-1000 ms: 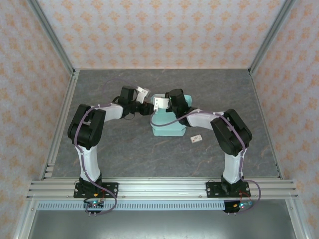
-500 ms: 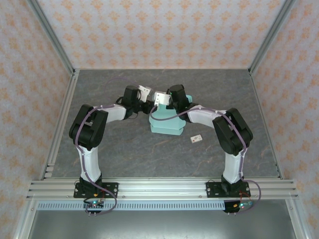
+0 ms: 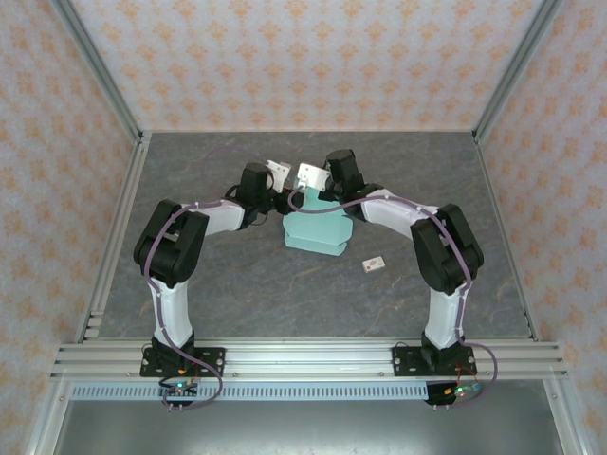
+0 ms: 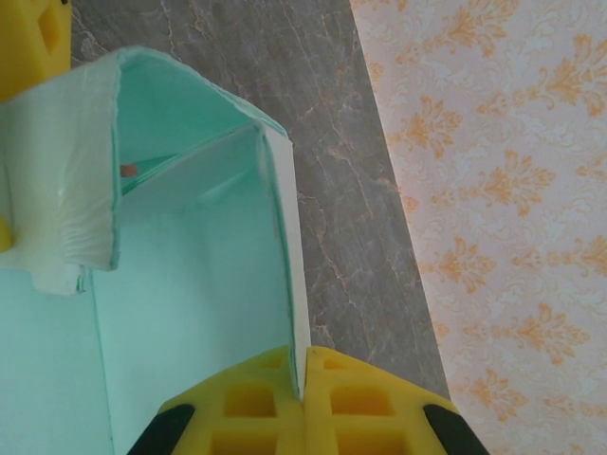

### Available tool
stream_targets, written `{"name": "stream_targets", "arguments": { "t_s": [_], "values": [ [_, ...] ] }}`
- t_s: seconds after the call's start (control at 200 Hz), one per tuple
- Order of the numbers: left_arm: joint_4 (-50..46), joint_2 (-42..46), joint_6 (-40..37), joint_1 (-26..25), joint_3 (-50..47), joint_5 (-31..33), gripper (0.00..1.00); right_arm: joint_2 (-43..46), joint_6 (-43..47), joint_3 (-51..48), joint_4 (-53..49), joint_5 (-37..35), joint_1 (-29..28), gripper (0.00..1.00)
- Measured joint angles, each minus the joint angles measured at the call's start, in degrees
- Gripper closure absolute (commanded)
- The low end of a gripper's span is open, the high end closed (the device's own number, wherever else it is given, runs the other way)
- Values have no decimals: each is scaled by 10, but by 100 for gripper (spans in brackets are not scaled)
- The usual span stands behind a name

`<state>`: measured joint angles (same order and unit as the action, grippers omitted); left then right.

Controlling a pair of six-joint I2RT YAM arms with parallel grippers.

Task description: Fold the paper box

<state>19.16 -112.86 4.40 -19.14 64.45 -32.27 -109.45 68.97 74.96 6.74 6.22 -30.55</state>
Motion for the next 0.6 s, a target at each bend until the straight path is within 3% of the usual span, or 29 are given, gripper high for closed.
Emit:
{"name": "stream_targets", "arguments": {
  "t_s": [0.601],
  "values": [
    [-28,0,-14,47,1,-88,42,0,15,13,-10,-10,0,100]
  ]
}}
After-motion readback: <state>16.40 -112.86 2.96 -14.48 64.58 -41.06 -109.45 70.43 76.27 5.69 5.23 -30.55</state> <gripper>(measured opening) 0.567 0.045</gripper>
